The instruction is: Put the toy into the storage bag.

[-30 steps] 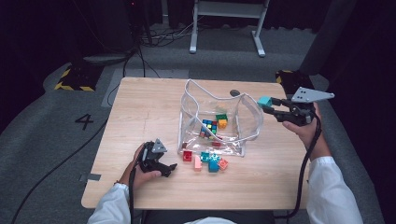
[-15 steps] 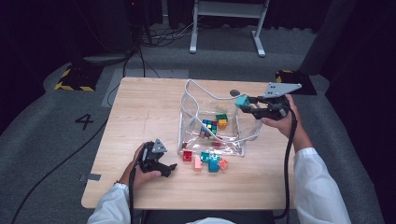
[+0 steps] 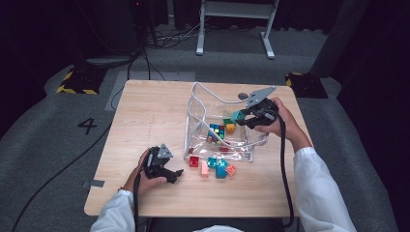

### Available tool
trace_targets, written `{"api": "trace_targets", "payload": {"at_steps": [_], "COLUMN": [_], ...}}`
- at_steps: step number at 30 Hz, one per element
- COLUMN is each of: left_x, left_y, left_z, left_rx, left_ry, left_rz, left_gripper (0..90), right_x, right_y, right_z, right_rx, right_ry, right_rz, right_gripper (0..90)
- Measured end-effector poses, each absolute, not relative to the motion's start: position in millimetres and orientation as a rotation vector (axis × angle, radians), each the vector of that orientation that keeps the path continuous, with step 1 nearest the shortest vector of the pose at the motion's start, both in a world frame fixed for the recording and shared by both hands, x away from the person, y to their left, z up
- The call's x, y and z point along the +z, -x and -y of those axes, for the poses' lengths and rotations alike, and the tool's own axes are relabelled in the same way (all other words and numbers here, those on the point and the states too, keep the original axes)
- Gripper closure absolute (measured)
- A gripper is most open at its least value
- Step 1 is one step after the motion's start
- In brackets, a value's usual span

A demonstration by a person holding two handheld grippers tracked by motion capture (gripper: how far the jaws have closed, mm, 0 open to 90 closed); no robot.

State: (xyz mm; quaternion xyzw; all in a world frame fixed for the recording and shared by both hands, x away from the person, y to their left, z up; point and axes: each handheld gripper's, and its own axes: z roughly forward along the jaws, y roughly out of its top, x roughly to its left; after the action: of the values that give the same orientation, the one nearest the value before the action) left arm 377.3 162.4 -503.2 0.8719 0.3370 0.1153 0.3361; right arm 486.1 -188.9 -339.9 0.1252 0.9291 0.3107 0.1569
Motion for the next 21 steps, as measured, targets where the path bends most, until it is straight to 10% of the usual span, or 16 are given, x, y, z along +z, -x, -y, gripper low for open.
{"api": "trace_targets", "payload": {"at_steps": [21], "left_x": [-503], "left_y": [-377], "left_z": [-162], "left_rx": [0.298], "left_ry": [-2.272], "left_rz": [-0.88], "left_gripper": [5.3], "right_x": [-357], "right_y": [-496], "right_z": [207], "right_rx": [0.416], "right_ry": [-0.419], "right_rz": [-2.752], "right_gripper": [59.2]}}
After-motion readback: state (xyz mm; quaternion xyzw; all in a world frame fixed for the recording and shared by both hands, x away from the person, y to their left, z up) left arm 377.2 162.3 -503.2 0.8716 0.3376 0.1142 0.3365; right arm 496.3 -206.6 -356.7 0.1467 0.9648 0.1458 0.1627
